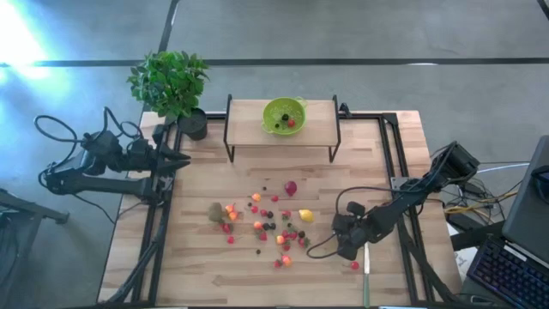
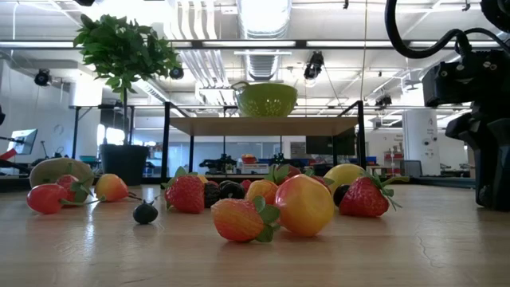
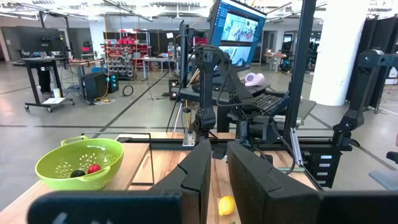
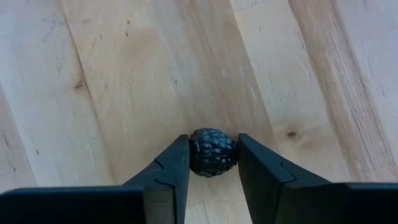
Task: Pick & Place Fruit
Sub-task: Put the blackberry into the green strainer bowl on the shelf, then put the red cherry into the green strainer bowl on the shelf
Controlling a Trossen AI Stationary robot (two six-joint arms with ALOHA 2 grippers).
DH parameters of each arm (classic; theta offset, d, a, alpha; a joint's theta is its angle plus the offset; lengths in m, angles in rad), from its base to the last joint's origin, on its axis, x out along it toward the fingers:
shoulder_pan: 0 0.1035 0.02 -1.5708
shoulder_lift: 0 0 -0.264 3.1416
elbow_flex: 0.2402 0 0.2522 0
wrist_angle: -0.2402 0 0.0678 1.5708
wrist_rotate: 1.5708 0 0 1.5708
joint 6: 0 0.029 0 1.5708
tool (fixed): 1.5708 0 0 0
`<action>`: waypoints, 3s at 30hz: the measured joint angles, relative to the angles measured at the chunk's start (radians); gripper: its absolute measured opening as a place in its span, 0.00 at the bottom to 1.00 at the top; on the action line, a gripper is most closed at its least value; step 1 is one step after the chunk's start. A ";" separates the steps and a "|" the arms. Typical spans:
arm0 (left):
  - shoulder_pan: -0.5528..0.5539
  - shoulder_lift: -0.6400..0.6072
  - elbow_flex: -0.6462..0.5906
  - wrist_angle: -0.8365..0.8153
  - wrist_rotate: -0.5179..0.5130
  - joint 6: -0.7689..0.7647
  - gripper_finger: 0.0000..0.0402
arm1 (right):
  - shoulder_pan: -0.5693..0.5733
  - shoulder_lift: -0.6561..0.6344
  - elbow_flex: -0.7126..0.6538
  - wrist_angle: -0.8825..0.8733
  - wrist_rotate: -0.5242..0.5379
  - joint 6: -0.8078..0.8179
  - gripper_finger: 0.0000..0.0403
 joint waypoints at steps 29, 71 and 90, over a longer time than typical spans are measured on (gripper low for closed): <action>0.000 0.000 0.000 0.000 0.000 0.000 0.16 | -0.287 -0.072 0.338 -0.012 0.008 -0.687 0.27; 0.000 0.000 0.000 0.000 0.000 0.000 0.16 | -1.004 0.031 0.626 0.099 -0.081 -0.926 0.28; -0.001 0.000 0.000 0.000 0.000 0.000 0.16 | -1.021 0.012 0.624 0.088 -0.081 -0.894 0.52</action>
